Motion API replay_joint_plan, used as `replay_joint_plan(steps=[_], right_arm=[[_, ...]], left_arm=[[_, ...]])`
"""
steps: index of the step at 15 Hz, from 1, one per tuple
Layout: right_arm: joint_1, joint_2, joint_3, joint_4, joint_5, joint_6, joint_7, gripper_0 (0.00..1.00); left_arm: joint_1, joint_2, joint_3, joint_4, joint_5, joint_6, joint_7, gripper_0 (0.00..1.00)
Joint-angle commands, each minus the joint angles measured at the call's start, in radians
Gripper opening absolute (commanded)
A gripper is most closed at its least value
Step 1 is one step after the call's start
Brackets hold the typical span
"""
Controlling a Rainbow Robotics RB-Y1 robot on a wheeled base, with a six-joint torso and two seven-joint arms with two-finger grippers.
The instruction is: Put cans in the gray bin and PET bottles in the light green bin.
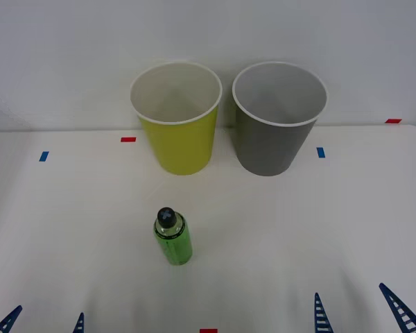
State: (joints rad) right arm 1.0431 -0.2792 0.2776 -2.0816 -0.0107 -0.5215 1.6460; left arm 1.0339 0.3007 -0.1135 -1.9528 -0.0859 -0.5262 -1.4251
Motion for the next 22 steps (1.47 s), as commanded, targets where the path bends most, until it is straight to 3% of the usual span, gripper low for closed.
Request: replay_joint_plan(steps=[1, 22], right_arm=[[0.000, 0.000, 0.000, 0.000, 0.000, 0.000, 0.000, 1.00], [0.000, 0.000, 0.000, 0.000, 0.000, 0.000, 0.000, 1.00]], left_arm=[[0.000, 0.000, 0.000, 0.000, 0.000, 0.000, 0.000, 1.00], [0.000, 0.000, 0.000, 0.000, 0.000, 0.000, 0.000, 1.00]])
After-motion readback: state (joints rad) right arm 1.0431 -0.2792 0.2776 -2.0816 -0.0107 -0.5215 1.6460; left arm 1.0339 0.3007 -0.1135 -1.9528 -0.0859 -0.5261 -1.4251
